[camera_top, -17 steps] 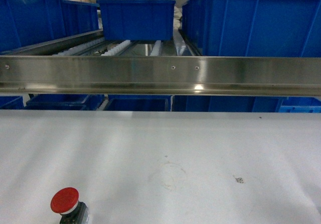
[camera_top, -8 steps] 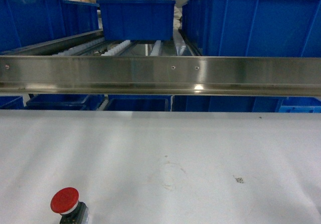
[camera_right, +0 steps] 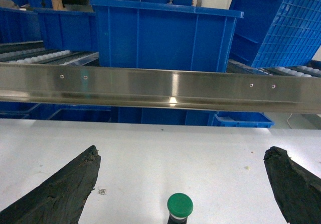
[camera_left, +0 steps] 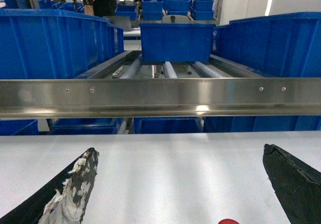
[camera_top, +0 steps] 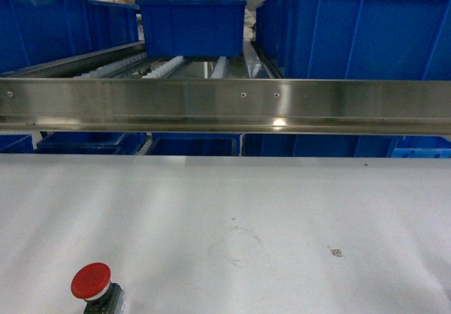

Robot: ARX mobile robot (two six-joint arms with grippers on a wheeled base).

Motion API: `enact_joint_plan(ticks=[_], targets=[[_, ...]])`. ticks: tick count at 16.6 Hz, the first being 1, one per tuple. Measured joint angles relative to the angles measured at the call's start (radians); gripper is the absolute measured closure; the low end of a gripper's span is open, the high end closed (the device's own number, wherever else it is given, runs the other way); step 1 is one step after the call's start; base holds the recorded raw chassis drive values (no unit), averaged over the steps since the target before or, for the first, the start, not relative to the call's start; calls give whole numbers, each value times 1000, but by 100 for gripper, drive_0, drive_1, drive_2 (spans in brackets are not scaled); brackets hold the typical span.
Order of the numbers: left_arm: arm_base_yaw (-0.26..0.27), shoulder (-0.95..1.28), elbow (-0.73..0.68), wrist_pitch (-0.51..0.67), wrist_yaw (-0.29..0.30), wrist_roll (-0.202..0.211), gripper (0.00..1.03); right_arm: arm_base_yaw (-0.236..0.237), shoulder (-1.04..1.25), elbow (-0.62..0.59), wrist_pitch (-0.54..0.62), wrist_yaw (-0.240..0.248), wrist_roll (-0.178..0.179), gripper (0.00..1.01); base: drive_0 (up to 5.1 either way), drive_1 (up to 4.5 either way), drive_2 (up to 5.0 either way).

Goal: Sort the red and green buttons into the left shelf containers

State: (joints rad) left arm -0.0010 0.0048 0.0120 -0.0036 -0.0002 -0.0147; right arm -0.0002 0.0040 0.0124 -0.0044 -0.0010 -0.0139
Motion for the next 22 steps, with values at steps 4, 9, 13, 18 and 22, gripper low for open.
enact_joint_plan(ticks=[4,9,13,18,22], targets=[[0,0,0,0,0,0,5,0,0,0,0,0,0,3,0,0,0],[-77,828,240,502,95,-4,5,-107,949,181,672,-108,-34,3,0,0,0],[-135,1222,507,315,37,-69,5,-181,1407,573,306,-281,-98,3,0,0,0],[-158,1340,589,183,-56,-142,5,-213,1626,776,47,-352,-206,3,0,0,0],[-159,1376,547,147,-78,-212,5,-216,1662,729,21,-355,-284,3,0,0,0]])
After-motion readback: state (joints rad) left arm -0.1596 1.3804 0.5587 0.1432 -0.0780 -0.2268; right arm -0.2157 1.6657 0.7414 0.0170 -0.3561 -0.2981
